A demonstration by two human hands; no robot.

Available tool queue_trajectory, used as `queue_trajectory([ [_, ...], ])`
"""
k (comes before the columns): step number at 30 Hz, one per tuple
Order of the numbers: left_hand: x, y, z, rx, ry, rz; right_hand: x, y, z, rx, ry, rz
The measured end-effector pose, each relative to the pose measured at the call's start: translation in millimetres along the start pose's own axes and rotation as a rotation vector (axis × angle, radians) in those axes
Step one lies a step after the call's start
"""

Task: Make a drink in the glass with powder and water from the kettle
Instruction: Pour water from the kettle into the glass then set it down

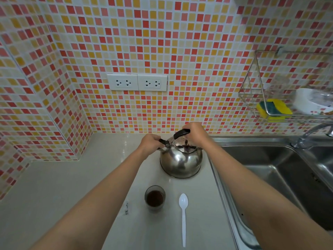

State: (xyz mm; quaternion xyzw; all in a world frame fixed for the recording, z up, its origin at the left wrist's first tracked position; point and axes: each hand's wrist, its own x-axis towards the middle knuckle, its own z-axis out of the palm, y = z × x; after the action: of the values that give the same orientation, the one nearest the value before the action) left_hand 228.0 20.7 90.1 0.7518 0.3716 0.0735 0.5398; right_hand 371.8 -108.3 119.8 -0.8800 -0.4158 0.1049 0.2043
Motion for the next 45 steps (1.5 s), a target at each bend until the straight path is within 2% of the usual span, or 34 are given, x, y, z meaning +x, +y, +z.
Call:
queue_trajectory([
  [20,2.7,-7.4,11.7,-0.048,-0.134,0.08,9.9,21.4,6.8,-0.015,0.064,0.047],
  [26,-5.6,-11.8,11.3,-0.06,-0.13,0.091,2.3,19.9,9.6,-0.152,0.096,0.036],
  [28,-17.0,-18.3,8.5,-0.068,-0.068,0.112,-12.1,17.4,15.8,-0.175,0.155,0.026],
  [32,-60.3,-53.0,-6.3,-0.076,-0.049,0.162,-63.5,6.5,41.7,-0.009,0.344,-0.002],
  [35,-97.9,-91.3,-17.8,-0.146,-0.079,0.141,-105.8,5.4,68.5,0.148,0.266,0.136],
  [40,-133.9,-135.4,-12.8,-0.193,-0.132,0.06,-162.1,2.5,114.6,0.261,0.077,0.389],
  [45,-142.5,-148.4,0.6,-0.171,-0.144,0.085,-215.1,-5.1,155.1,0.184,-0.029,0.559],
])
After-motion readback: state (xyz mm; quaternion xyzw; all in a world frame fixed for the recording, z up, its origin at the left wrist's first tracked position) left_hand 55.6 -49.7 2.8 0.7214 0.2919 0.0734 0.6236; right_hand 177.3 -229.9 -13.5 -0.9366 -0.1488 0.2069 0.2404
